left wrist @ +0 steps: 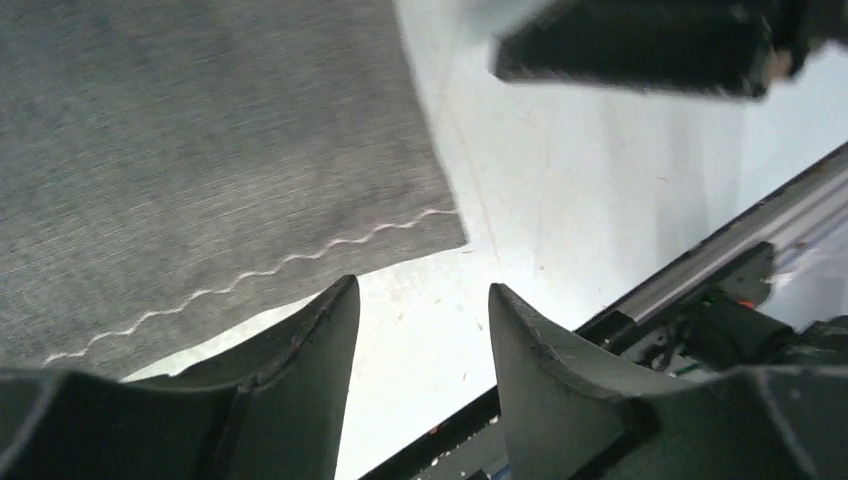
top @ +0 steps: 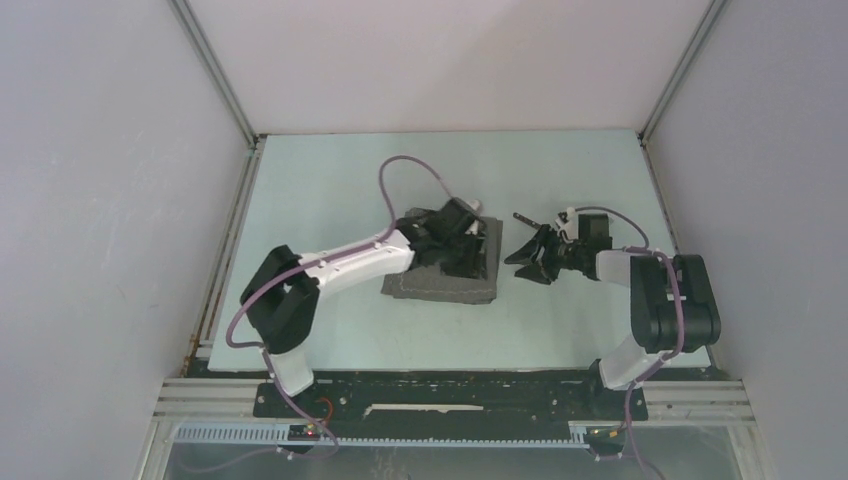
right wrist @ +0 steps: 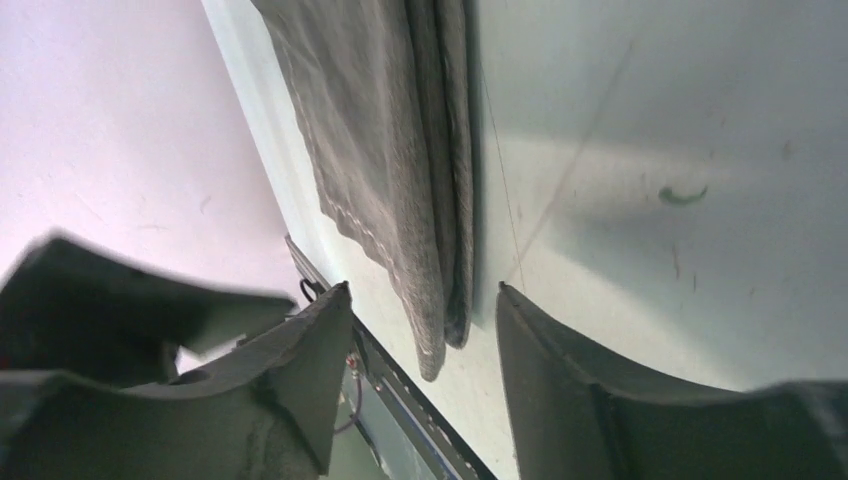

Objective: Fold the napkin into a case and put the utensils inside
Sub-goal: Smooth out the lower triangle-folded napkin at the center of the board.

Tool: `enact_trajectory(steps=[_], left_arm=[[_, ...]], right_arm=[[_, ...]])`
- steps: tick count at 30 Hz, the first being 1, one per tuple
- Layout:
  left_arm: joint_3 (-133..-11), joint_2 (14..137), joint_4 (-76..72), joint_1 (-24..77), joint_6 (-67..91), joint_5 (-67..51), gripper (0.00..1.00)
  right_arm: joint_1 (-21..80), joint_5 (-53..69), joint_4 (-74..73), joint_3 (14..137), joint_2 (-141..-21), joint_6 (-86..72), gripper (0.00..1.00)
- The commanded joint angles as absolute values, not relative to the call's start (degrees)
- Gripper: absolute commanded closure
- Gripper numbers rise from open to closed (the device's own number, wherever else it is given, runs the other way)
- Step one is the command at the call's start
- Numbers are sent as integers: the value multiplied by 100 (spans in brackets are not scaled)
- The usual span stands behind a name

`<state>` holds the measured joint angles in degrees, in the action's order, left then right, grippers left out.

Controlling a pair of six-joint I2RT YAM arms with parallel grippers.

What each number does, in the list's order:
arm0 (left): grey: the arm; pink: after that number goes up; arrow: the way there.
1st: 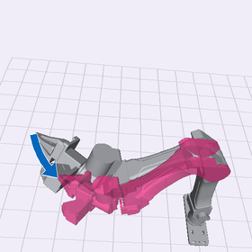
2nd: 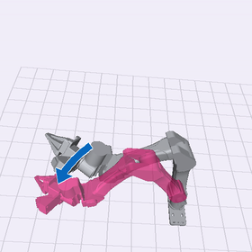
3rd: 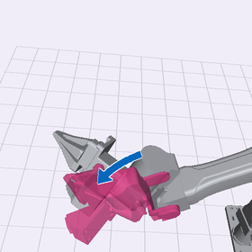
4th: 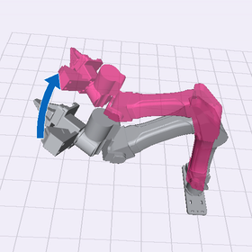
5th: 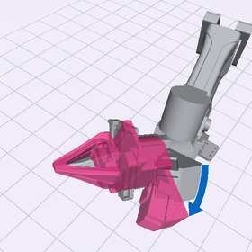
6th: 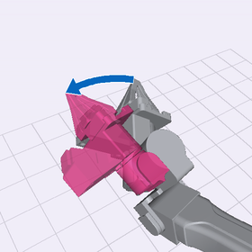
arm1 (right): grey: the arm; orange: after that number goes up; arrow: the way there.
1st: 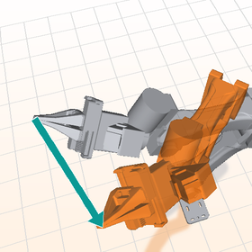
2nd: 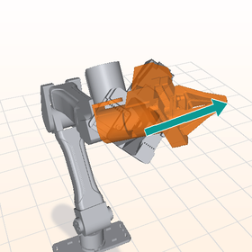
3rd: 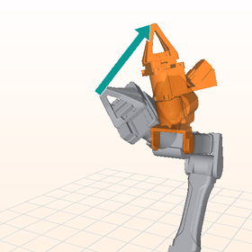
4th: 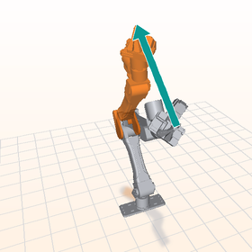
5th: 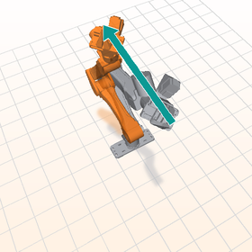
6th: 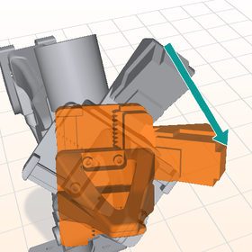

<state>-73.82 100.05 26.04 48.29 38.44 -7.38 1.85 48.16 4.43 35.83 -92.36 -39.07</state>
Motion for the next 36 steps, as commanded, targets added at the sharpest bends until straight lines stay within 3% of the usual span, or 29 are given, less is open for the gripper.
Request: enact_trajectory(steps=[1,5,8,10,14,24,29,32,36], left_arm=[[-8446,10495,3196,5674,3466,941,44],[-9494,11249,3945,6140,3121,1384,46],[-10192,11779,4616,6303,3221,1634,55],[-10445,12009,4835,6367,3280,1738,53],[-10477,12173,4919,6416,3399,1887,48],[-10574,12417,5049,6434,3489,1915,59],[-10626,12518,5118,6434,3489,1863,57],[-10636,12538,5138,6443,3491,1893,61],[-10670,12471,5231,6442,3491,2038,76]], right_arm=[[47,5095,417,4048,-9482,-3733,41],[74,5169,353,4038,-9616,-3641,47],[45,5171,396,3912,-9563,-3625,48],[-71,5185,409,3866,-9531,-3622,48],[-175,5186,463,3784,-9518,-3617,49],[-171,5296,637,3682,-9563,-3636,52],[-167,5315,659,3684,-9502,-3639,52],[-168,5315,655,3678,-9514,-3635,52],[-144,5335,670,3683,-9527,-3625,53]])
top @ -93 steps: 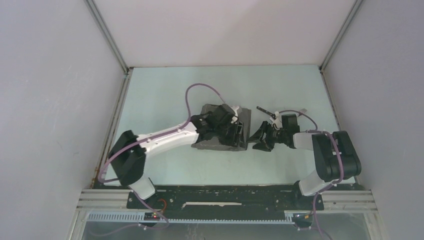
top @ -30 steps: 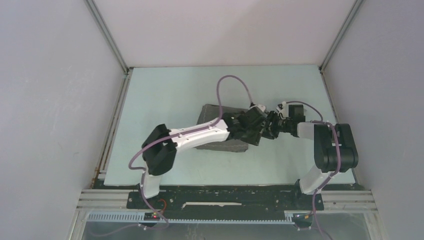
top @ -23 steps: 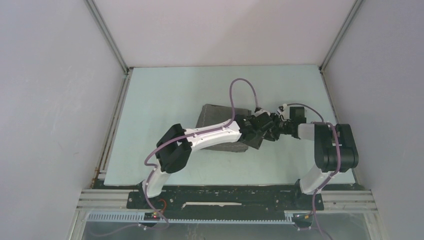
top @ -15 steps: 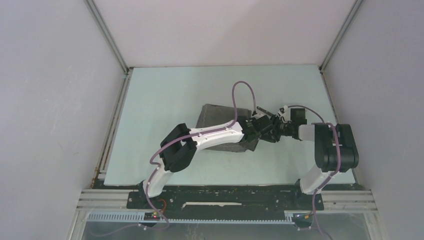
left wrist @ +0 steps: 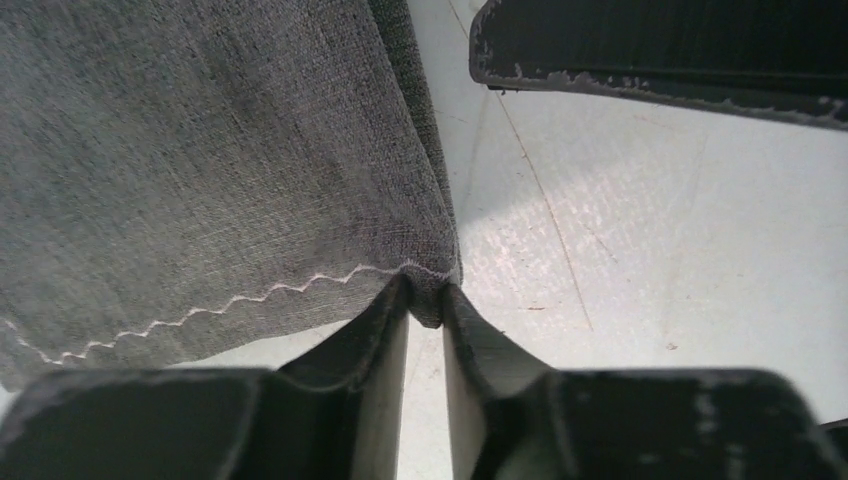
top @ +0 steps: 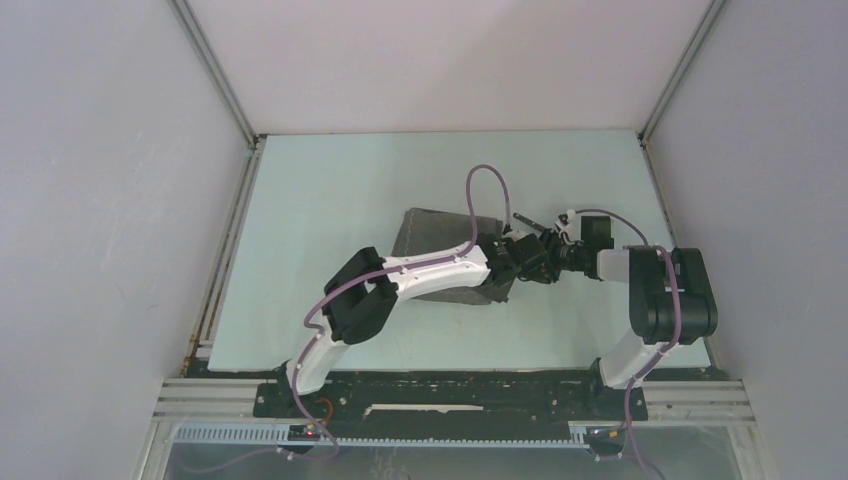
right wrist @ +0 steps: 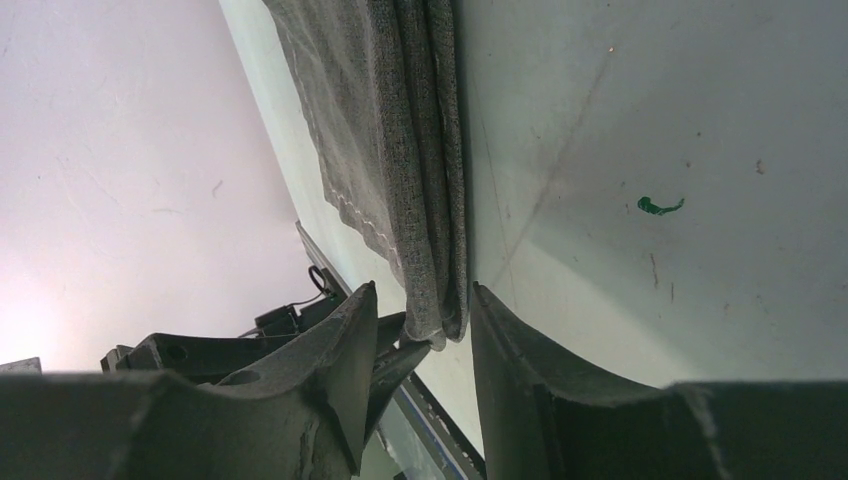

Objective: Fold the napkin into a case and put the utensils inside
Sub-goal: Smooth out the lower triangle-folded napkin at the center of the board.

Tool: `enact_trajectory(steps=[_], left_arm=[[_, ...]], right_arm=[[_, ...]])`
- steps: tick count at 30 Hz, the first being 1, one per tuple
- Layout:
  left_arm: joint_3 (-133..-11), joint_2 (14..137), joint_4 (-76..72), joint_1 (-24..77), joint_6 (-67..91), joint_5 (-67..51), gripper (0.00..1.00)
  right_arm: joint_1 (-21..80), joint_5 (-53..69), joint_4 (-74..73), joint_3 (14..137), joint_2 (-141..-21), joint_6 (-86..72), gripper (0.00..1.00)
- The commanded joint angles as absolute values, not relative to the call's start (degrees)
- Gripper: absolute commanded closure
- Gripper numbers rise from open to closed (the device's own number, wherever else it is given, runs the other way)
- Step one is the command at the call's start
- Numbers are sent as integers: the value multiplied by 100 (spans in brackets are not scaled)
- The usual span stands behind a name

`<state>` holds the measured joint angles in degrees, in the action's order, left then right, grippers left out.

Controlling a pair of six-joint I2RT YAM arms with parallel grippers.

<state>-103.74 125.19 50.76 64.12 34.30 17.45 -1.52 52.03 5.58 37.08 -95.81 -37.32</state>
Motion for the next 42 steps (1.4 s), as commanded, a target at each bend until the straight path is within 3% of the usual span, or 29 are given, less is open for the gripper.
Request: enact_trajectory(steps=[1,4,8,22,29,33,39,42], left_arm=[[-10662,12419,5267,6442,3477,2084,79],[-10670,12236,5445,6442,3404,2278,88],[-10685,12009,5814,6434,3333,2544,90],[-10742,12346,5747,6434,3319,1870,91],[-10744,12366,5531,6403,3305,1506,88],[-10419,12107,5269,6323,3399,1196,80],[-9104,10887,4713,6099,3618,1019,47],[-8184,10138,4418,5739,3801,630,44]], right_arm=[[-134,5343,670,3678,-9520,-3619,53],[-113,5324,660,3682,-9516,-3598,54],[-80,5344,700,3681,-9537,-3612,55],[-17,5519,1022,3725,-9675,-3868,60],[595,5611,924,3596,-9589,-3954,63],[578,5655,1124,3353,-9406,-4082,52],[641,5678,1047,3296,-9341,-4045,46],[813,5625,911,3296,-9237,-3988,45]])
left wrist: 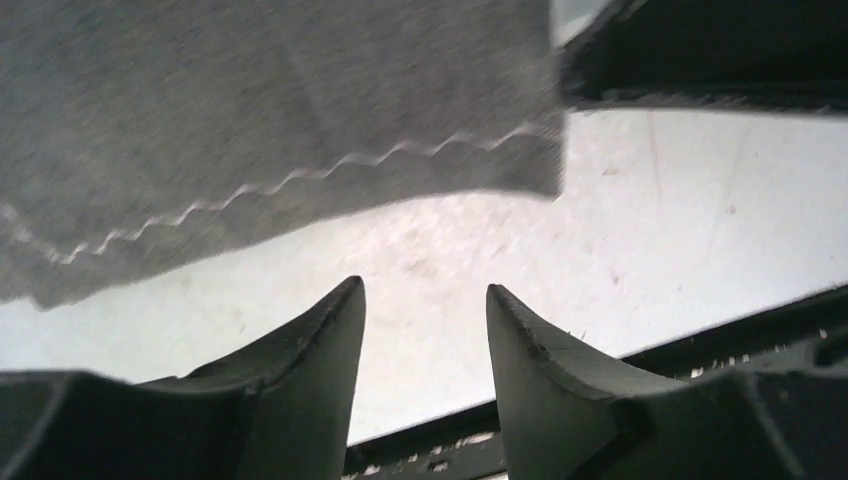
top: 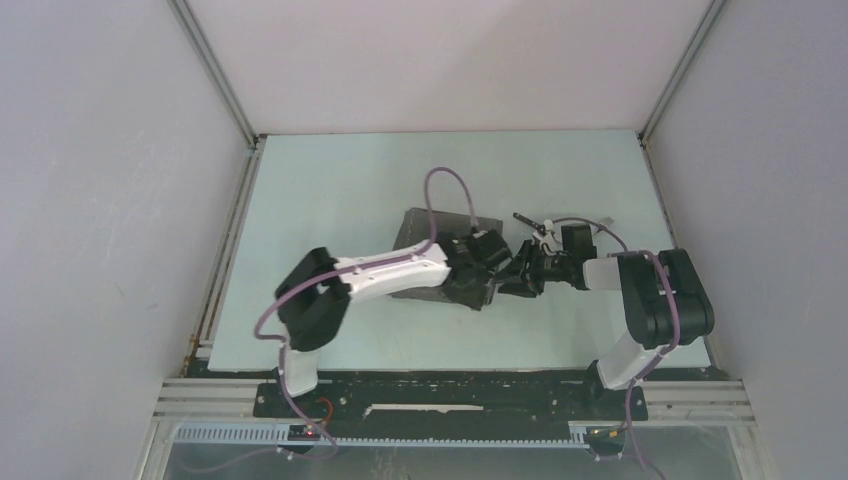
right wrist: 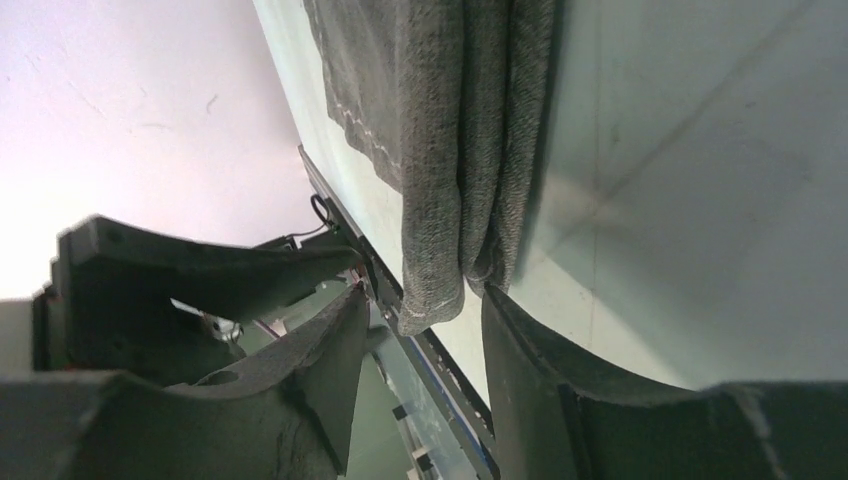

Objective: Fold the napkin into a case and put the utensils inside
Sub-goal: Smooth out the lower triangle-folded napkin at the center of the board.

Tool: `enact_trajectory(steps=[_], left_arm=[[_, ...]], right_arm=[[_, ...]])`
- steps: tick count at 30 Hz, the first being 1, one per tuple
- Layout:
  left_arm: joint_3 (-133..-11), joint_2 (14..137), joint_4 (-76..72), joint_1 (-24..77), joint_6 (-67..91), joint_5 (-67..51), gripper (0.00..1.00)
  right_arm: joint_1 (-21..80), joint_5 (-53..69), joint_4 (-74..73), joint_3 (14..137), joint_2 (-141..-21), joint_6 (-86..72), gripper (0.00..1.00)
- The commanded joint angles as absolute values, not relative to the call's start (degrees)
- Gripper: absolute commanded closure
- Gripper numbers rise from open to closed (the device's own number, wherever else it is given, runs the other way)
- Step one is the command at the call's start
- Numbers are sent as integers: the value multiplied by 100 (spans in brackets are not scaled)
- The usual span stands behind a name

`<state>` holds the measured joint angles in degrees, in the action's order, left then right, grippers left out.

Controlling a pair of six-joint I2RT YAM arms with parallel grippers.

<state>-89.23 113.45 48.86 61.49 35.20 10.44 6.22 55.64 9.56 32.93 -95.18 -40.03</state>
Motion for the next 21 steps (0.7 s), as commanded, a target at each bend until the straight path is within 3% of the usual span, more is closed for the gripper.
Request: enact_trajectory(steps=[1,7,12,15,21], left_arm=[[-7829,9883,4297,5533,3858,475,44],[-6075,8737,3657,4085,3874,-209,49],[-5282,8738,2978,3078,3887,-938,51],[-5027,8824,2604,2774,4044,-1104,56],[-4859,9106,2141,2654,4212,-1348,53]], right_arm=[[865,5556,827,3289,-9188,-3945,45],[932,5348,603,3217,-8974,-3768,45],[941,5394,549,3219,-8992,-3676,46],[945,5408,541,3220,-8994,-3667,47],[932,5410,528,3225,-8993,-3629,47]])
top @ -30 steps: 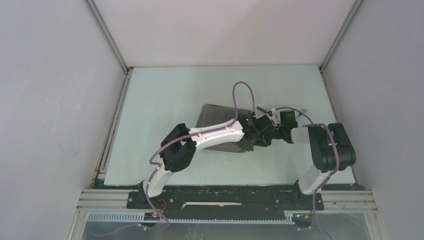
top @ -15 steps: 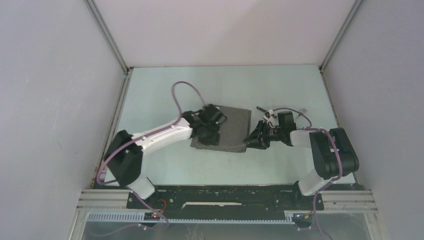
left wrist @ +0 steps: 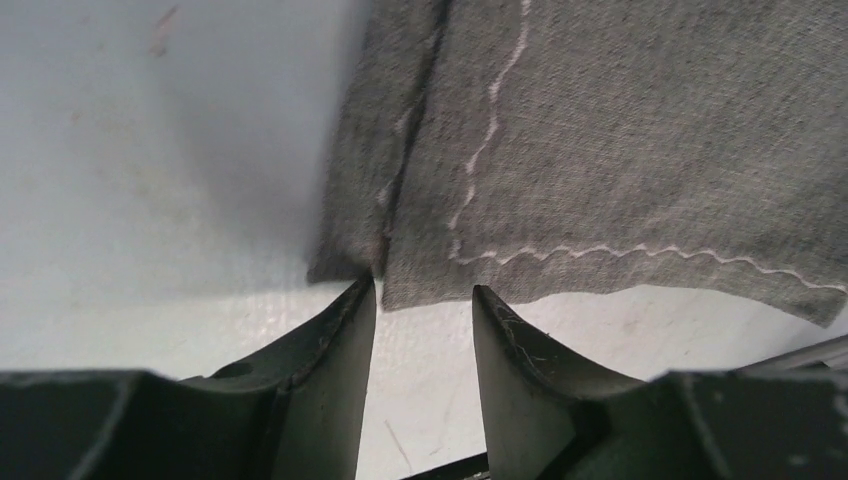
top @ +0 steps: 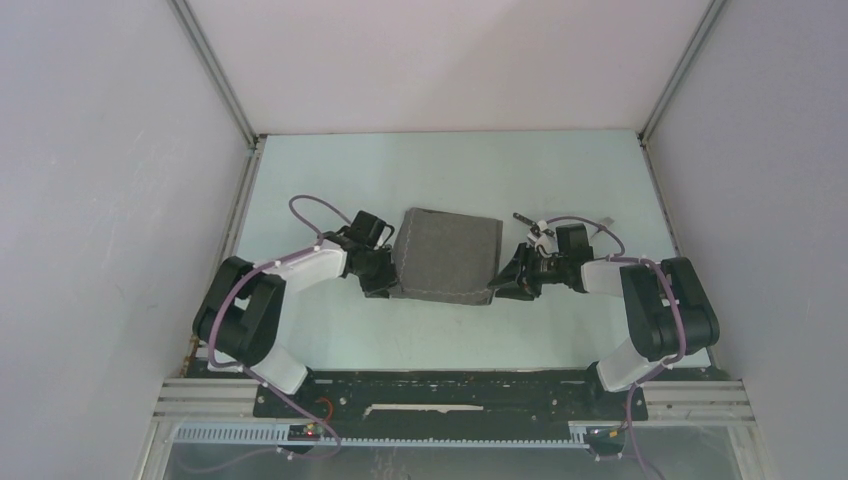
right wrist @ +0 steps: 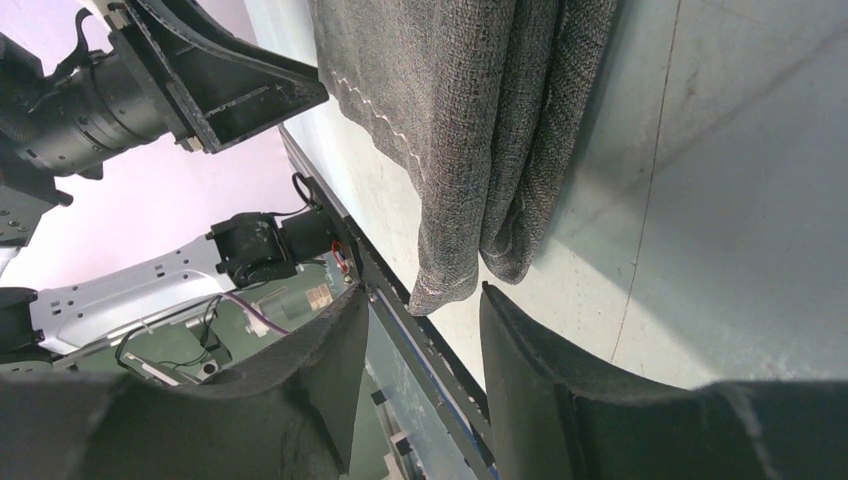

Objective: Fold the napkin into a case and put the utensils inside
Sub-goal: Smooth out the lower triangle-folded napkin at the center of the board.

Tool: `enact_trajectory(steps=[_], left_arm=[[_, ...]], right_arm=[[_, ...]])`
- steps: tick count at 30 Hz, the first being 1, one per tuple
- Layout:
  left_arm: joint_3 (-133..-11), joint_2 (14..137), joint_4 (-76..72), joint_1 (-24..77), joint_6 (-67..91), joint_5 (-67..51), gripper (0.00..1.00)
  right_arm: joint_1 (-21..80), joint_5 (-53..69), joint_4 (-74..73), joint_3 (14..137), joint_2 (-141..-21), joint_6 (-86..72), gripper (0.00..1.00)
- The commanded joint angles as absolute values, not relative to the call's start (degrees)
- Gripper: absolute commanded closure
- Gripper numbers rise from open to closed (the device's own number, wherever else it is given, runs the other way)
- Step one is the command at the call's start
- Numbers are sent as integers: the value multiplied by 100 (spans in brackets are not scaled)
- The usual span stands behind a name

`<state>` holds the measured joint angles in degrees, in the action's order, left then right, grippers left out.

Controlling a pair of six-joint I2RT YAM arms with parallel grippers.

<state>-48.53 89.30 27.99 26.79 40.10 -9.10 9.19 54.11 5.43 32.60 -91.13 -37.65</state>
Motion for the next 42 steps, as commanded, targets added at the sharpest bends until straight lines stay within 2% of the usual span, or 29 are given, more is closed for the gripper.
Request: enact_trajectory(steps=[1,11,13,16,21,25,37,42], left_arm=[[-4860,9179,2083,2661,4259,-1421,54],[-4733,9131,2117,2675,4377,-1316,61],[-4697,9102,2108,2680,4398,-1306,66],[-4672,9001,2101,2685,4442,-1285,79],[-4641,8766,2131,2698,4473,-1246,86],[-4644,8632,2165,2700,4496,-1181,99],[-4808,8330,2534,2698,4414,-1139,100],[-4920,8313,2751,2670,4260,-787,100]], right_arm=[[932,5412,567,3222,-9013,-3652,47],[931,5400,536,3216,-8959,-3635,48],[932,5396,528,3217,-8963,-3623,48],[947,5375,499,3219,-8956,-3605,48],[999,5300,422,3219,-8908,-3563,49],[1020,5228,357,3217,-8840,-3542,49],[1110,5063,167,3222,-8736,-3489,45],[1173,5033,238,3225,-8758,-3560,45]])
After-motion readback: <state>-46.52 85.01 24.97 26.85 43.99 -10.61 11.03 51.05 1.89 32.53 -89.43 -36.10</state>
